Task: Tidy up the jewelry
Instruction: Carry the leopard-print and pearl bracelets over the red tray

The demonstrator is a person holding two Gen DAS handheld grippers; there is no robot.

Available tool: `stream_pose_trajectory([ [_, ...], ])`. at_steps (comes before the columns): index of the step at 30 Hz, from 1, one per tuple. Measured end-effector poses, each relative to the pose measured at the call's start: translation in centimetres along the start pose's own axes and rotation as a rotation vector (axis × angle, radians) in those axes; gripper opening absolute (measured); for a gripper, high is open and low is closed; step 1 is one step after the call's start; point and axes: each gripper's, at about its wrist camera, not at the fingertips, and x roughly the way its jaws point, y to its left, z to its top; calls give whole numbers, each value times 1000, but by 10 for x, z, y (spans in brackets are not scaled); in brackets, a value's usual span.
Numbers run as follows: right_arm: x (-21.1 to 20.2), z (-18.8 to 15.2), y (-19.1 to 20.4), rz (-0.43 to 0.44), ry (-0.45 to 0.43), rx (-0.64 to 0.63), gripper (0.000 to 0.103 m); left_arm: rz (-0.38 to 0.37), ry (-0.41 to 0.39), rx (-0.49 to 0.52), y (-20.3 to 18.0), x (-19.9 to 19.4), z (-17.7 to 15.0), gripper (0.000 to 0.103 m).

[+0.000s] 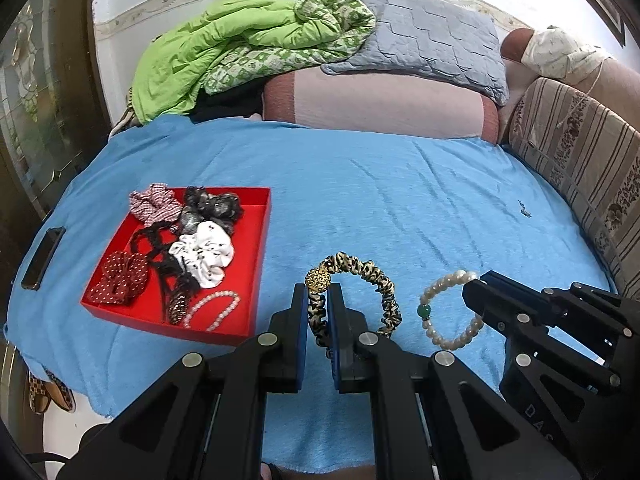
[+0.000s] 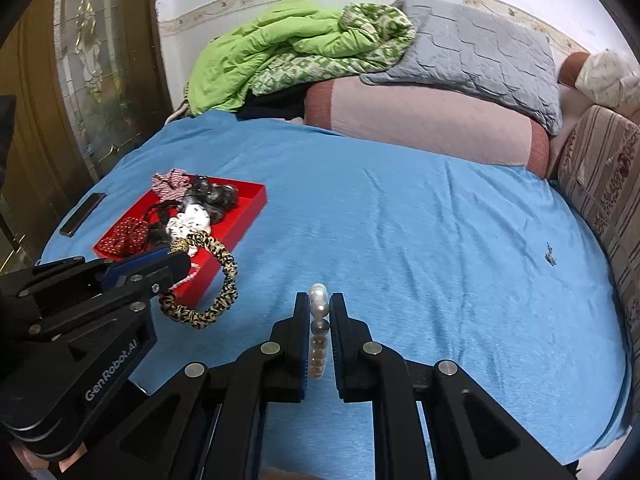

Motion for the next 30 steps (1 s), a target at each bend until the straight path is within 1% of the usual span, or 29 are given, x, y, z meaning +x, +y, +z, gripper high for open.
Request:
stream_pose_trajectory([
  [7,-4,4,20,26,-10,-30,11,19,-8,-23,19,-7,-3,9],
  [11,-6,10,34,47,-16,-50,11,43,-15,-41,35,-11,-4,9],
  [20,-4,34,79,111,-34,-128,11,90,-19,-109,88,-11,-2,9],
  [24,4,44,100,146,-28,-158,11,102,-22,-141,118,-8,6,9],
  [30,18,55,134,197,-16,-201,11,123,-21,-144,156,0,23,9],
])
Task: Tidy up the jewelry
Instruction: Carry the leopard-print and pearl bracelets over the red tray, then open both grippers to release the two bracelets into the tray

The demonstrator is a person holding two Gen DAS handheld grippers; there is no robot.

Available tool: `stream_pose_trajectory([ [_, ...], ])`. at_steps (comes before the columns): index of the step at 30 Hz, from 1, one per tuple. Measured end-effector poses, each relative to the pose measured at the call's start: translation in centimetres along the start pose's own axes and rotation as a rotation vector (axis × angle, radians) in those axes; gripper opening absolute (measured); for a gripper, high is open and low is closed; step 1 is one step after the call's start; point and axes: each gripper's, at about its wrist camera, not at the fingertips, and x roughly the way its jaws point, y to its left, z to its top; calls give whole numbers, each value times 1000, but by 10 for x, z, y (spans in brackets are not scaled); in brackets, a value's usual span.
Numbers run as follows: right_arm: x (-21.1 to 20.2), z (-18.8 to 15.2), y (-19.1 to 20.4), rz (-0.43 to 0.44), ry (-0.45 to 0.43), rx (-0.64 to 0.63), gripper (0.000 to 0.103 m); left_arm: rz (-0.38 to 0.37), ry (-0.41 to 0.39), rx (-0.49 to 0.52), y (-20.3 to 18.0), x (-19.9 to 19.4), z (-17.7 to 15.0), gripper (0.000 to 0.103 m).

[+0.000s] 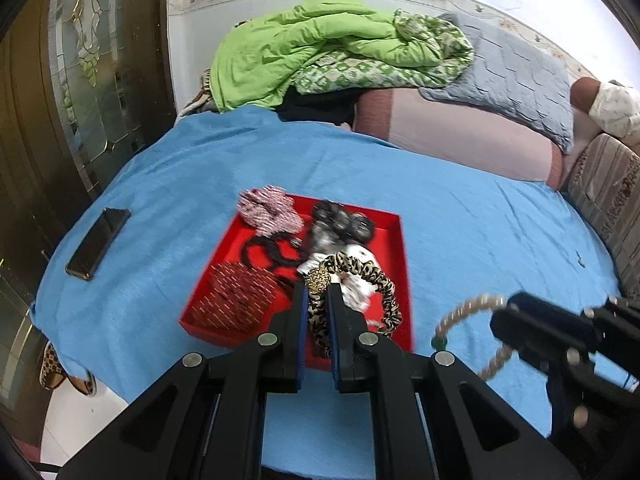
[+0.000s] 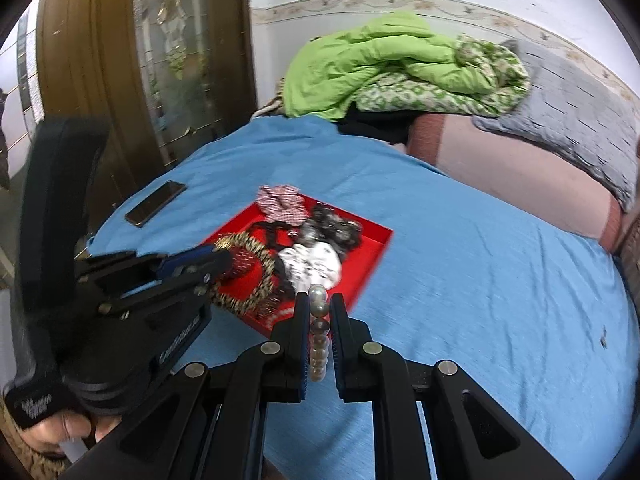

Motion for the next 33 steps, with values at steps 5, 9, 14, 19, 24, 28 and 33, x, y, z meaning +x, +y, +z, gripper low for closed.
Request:
stream_pose_trajectory([
  [5,16,15,20,40,-3,-28,11,28,5,28,27,16,24,9],
  [9,27,27,33,78,-15,-42,11,43,15,53,42,33,38,9],
  [14,50,39,45,139,-17,-39,11,42,48,71,54,61,51,9],
  [19,79,37,54,171,15,-38,11,55,89,105,57,92,52,9],
  [24,106,30,60,178,51,-50,11,57,117,126,58,120,53,9],
  [28,126,24,61,177,77,-44,11,48,147,111,60,142,51,9],
  [33,147,14,60,166,112,-37,11,45,187,98,65,165,46,9],
])
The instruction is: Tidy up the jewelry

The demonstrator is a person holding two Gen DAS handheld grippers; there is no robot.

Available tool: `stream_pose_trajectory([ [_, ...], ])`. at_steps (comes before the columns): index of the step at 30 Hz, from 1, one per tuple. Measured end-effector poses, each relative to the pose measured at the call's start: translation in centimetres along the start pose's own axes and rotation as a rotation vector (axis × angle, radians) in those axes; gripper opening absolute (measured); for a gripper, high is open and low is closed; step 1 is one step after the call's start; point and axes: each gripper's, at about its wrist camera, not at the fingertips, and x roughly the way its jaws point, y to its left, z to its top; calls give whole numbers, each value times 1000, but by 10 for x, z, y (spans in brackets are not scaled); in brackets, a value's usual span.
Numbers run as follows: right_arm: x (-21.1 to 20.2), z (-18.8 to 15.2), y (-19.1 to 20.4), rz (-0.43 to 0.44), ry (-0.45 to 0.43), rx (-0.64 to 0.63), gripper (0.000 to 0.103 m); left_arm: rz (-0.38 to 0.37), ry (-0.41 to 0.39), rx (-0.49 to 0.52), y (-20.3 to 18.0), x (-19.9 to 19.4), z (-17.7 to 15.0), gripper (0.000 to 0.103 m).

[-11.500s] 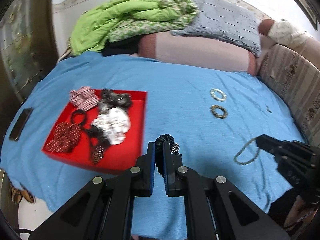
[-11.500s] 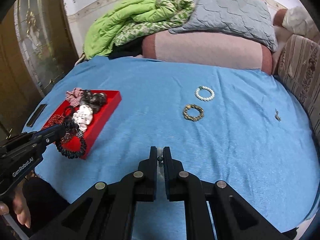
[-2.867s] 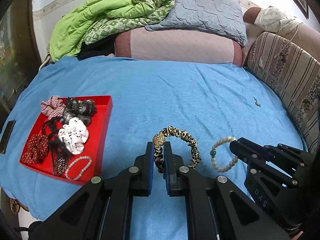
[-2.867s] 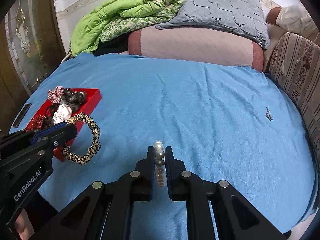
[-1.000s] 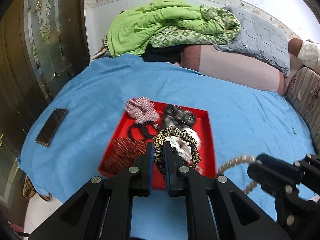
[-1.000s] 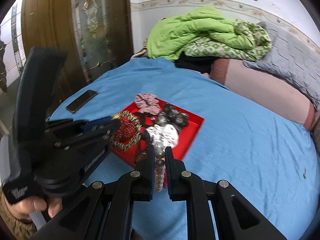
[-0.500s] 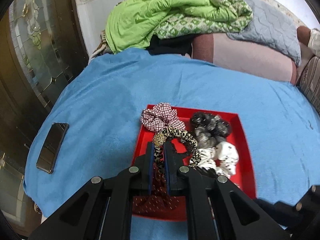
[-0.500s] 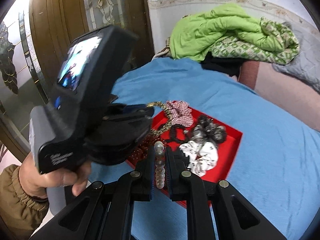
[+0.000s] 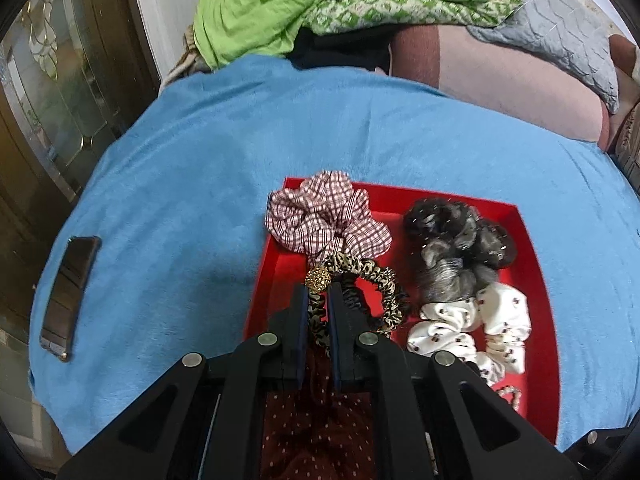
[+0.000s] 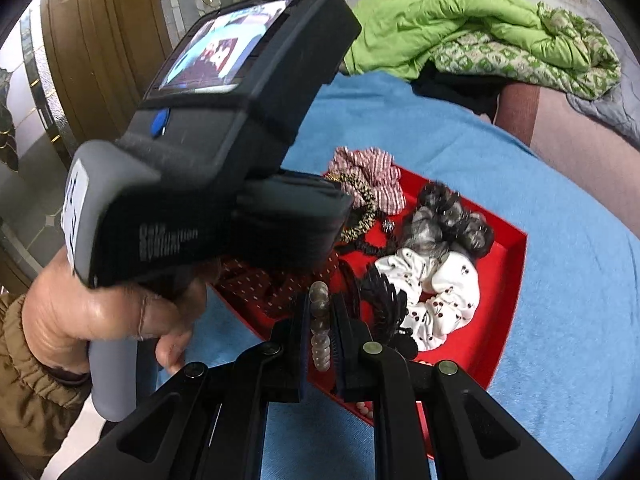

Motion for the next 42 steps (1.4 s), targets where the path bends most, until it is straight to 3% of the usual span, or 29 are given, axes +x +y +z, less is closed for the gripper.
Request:
stream_pose_trajectory([
  [13,28,-10,-10,-7,39,32,12,-29,16,-6,0,16,-5,12],
  [16,29,-12,-12,-6,38,41,12,-34,11,-12,1,15,-3,26],
  [18,29,-12,-12,-3,38,46,13,-35,1,-15,1,11,-2,41],
  [20,29,-11,-12,-1,41,46,22,-41,-8,-27,2,6,0,43],
  [22,26,-11,-11,3,35,43,42,-50,-11,-35,3,0,2,44],
  [24,21,-11,-8,1,19,38,49,-49,-15,-40,4,-6,3,47],
  [35,-16,-11,6,-15,-46,31,56,67,-127,-36,10,-66,-9,53],
  [42,-48,-26,15,-68,-70,27,63,86,-198,-57,13,-108,-34,69],
])
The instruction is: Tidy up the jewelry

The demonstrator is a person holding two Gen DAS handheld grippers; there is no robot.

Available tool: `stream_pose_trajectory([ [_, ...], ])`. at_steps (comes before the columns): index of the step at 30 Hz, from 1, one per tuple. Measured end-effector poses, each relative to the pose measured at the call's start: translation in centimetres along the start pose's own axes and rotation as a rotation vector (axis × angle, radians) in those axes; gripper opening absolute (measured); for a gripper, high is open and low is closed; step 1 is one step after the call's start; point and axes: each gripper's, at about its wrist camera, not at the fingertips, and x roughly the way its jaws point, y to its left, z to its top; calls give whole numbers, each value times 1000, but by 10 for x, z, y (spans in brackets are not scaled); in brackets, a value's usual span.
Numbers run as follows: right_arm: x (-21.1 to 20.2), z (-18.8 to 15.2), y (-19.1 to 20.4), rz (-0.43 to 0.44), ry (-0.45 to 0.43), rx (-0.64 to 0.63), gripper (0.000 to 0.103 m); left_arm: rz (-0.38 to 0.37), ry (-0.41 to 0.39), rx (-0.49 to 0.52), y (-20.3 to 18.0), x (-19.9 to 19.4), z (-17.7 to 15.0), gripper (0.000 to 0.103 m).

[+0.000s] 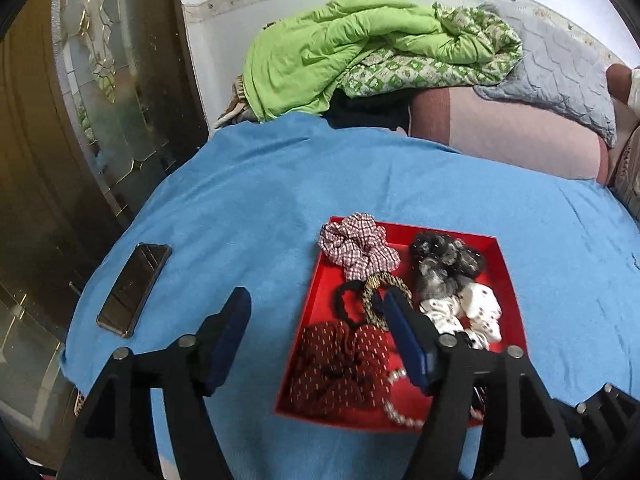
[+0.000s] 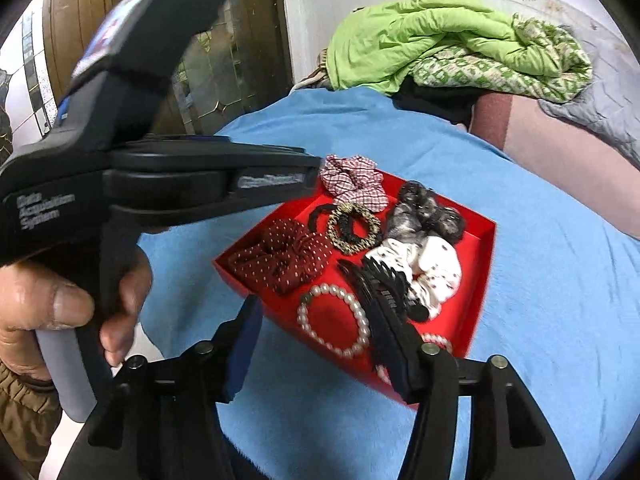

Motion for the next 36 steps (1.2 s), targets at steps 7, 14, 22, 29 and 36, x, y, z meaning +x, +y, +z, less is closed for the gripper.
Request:
stream_pose_trajectory([
  [7,-30,-23,-2,-51,-4,-1,65,13,-34,-3,-3,-31,-21,70],
  [14,-56,-38,-12,-116,-2,42,71,24,-104,-8,-14,-67,-43,83],
  [22,-78,-51,-19,-226,-9,80,77,16,-139,-60,-15,-95,-64,90],
  [29,-97,-61,-20,-309,-15,108,85,54,-131,-65,-13,-108,-81,93],
  [36,-117,-71,-23,-364,-43,175,90,45,-128,-74,-17,-120,-99,96],
])
